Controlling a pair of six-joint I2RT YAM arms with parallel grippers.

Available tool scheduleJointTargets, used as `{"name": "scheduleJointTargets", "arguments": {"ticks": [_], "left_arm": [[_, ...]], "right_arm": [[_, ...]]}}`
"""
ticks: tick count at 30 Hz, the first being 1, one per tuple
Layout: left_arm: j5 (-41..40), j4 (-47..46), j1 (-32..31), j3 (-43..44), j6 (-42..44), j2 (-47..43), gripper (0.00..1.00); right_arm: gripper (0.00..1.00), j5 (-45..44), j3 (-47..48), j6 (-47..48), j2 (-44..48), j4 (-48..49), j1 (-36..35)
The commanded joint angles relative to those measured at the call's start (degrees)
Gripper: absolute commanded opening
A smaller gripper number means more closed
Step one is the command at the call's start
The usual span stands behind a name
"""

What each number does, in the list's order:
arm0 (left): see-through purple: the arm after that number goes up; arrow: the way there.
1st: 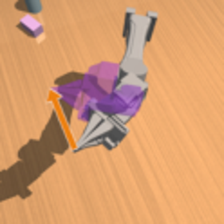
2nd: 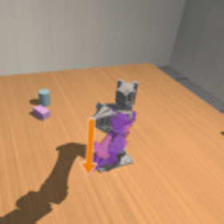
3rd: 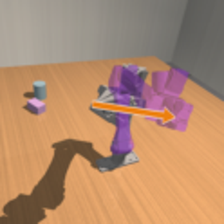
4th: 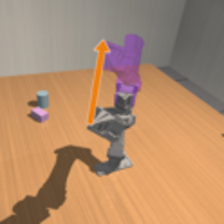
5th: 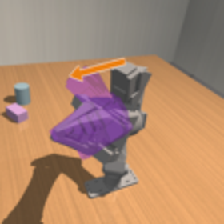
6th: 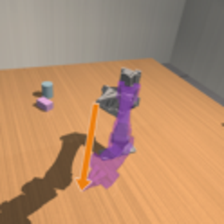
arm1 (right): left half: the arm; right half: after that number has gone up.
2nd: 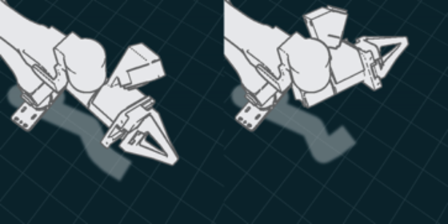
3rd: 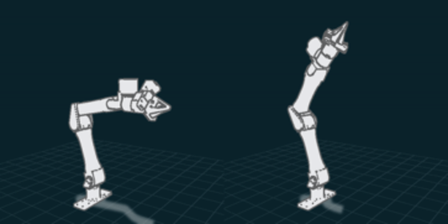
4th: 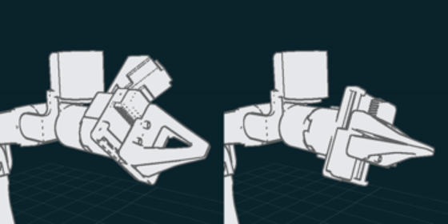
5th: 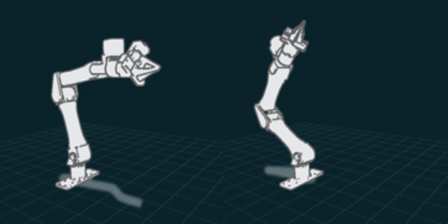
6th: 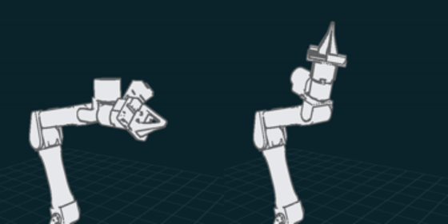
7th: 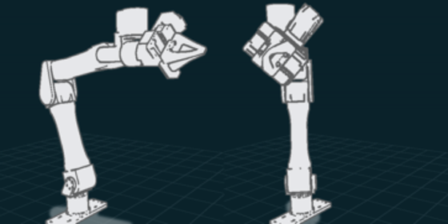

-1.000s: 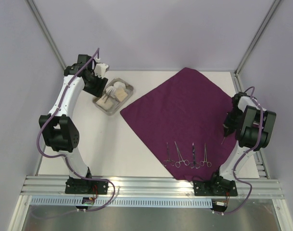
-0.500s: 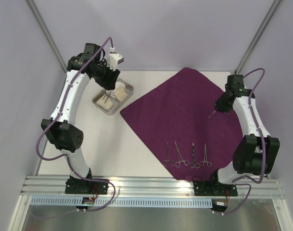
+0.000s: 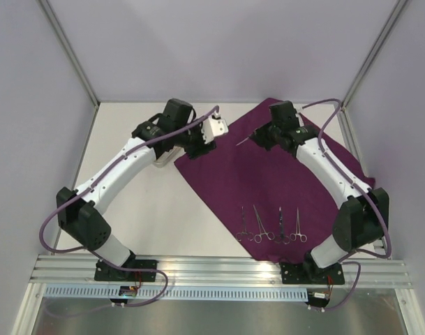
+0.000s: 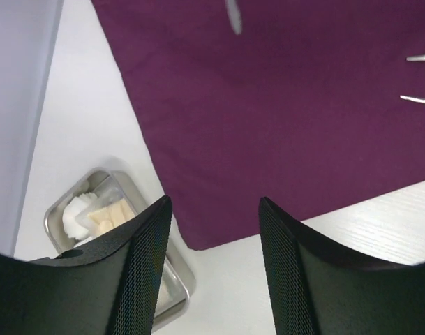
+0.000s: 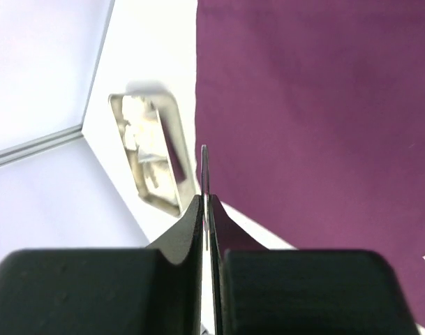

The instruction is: Prepare the surgical pack

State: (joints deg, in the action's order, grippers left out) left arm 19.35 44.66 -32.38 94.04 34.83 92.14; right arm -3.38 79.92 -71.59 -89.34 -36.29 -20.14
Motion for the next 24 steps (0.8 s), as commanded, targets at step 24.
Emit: {"name": "scheduleJointTargets", "arguments": {"ticks": [24], "left_arm": [[-3.9, -27.7, -9.9, -11.9, 13.2, 1.8, 0.57]], "right_arm": [[0.01, 5.7, -3.8, -12.4, 3.4, 6.5, -6.2]]}}
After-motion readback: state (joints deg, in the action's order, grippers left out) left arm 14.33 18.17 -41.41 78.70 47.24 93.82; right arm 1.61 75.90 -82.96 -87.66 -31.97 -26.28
